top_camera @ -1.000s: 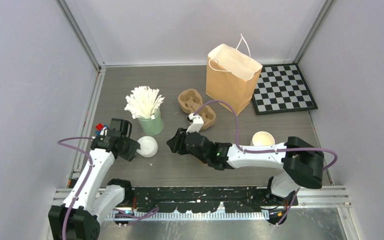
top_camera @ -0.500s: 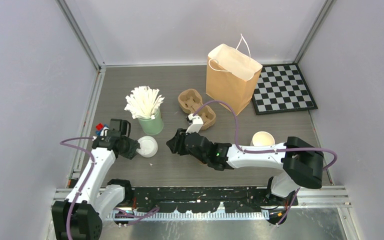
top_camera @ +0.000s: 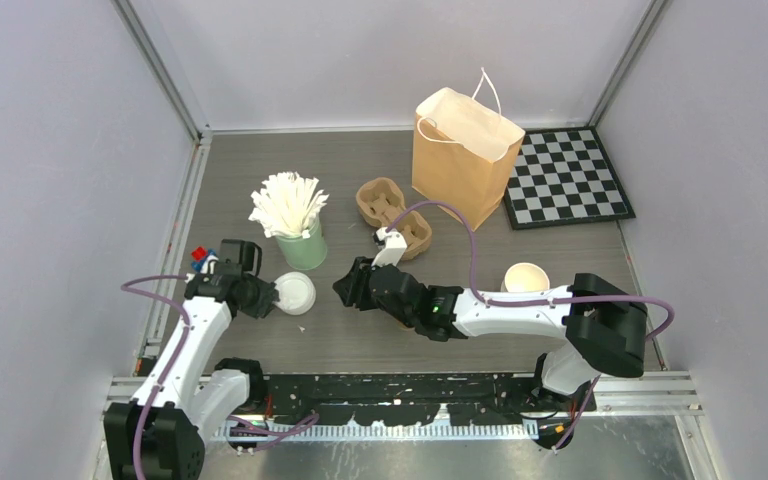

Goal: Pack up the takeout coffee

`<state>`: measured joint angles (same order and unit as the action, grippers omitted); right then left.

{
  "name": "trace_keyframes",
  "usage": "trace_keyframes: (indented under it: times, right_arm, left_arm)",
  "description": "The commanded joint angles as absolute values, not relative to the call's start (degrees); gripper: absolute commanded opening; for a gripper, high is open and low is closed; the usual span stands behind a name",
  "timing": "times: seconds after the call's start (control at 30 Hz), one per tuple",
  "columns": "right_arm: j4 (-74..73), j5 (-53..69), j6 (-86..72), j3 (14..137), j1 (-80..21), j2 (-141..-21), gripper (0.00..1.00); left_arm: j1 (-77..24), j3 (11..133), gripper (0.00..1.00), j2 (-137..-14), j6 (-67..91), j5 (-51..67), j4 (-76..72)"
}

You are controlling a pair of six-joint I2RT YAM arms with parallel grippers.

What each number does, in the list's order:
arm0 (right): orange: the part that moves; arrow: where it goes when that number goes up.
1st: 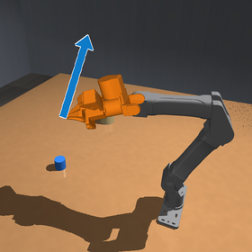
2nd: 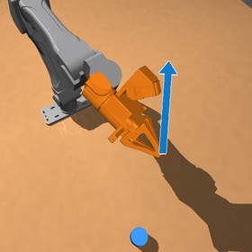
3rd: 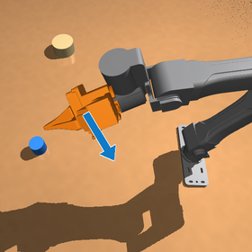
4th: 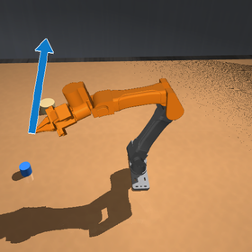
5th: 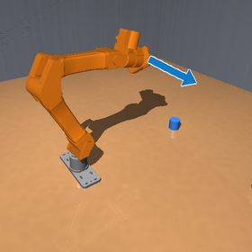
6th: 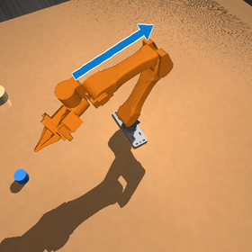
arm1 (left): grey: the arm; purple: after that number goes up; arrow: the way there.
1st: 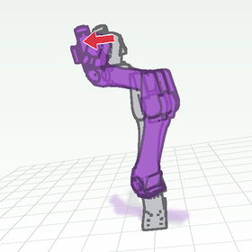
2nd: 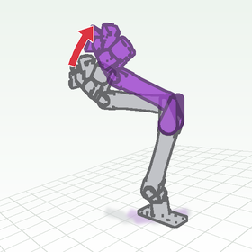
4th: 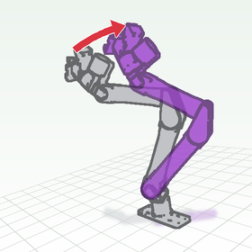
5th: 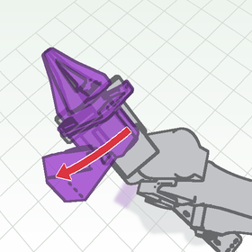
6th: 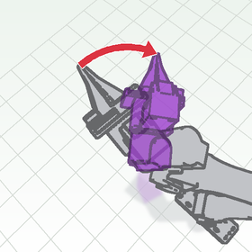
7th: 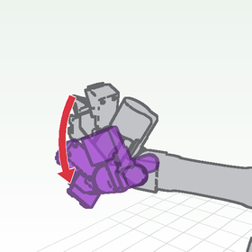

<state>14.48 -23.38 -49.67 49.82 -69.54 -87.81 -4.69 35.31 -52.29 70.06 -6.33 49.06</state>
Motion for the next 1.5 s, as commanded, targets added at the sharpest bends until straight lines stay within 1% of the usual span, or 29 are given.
trace_keyframes:
  times: [0.0,0.2,0.23,0.47,0.73,0.8,0.93,0.97,1.03,1.07,1.13,1.2,1.27,1.37,1.47]
  right_arm:
    - [16.1,-25.9,-49.4,50.4,-69.8,-87.1,0.45]
    - [16.3,-26.2,-49.5,49.7,-69.8,-86.5,0.45]
    - [16.5,-26.2,-49.6,49.5,-69.8,-86.4,0.45]
    - [16.5,-26.8,-49.3,49.1,-69.8,-85.8,0.45]
    - [16.6,-24.7,-45.7,50.2,-69.8,-85.5,0.46]
    - [16.7,-21.9,-40.9,51.2,-69.9,-85.2,0.48]
    - [16.5,-12.4,-27.9,54.1,-69.8,-86.0,0.51]
    - [16.8,-8.0,-23.7,54.2,-69.8,-86.5,0.53]
    - [17.5,-3.4,-14.1,53.3,-70.6,-87.2,0.62]
    - [16.6,-3.0,-8.7,53.3,-71.6,-87.3,0.64]
    - [14.4,-6.2,3.4,53.4,-76.3,-87.2,0.68]
    - [15.0,-12.8,16.0,53.2,-81.0,-87.7,0.71]
    - [17.7,-20.4,24.2,53.4,-84.8,-89.3,0.74]
    - [20.6,-26.4,35.5,54.6,-88.5,-92.7,0.76]
    - [27.4,-32.3,44.8,54.7,-91.1,-97.1,0.76]
  left_arm:
    - [-4.2,35.3,0.17,-50.5,69.8,-6.9,48.9]
    - [-4.2,35.8,0.01,-48.3,69.5,-8.2,50.9]
    - [-4.2,35.8,0.00,-47.9,69.5,-8.4,51.1]
    - [-4.2,36.7,0.00,-46.3,69.3,-8.7,51.8]
    - [-4.3,41.6,0.00,-43.1,66.4,-10.2,55.9]
    - [-4.2,42.7,0.00,-41.8,66.2,-10.9,57.9]
    - [-4.2,45.0,0.00,-40.1,64.3,-11.0,61.3]
    - [-4.3,46.1,0.00,-40.1,63.3,-10.7,63.0]
    - [-4.3,47.4,0.00,-40.3,60.8,-9.6,65.2]
    - [-4.2,48.4,0.00,-40.2,59.5,-8.9,66.3]
    - [-4.2,49.7,0.00,-39.6,56.5,-6.9,68.3]
    - [-4.2,50.7,0.00,-39.0,54.0,-4.0,69.8]
    - [-4.2,51.6,0.00,-38.6,51.1,-0.6,70.7]
    - [-4.3,51.9,0.00,-38.0,48.3,6.5,71.4]
    - [-4.7,51.7,0.00,-38.1,46.1,8.3,72.7]
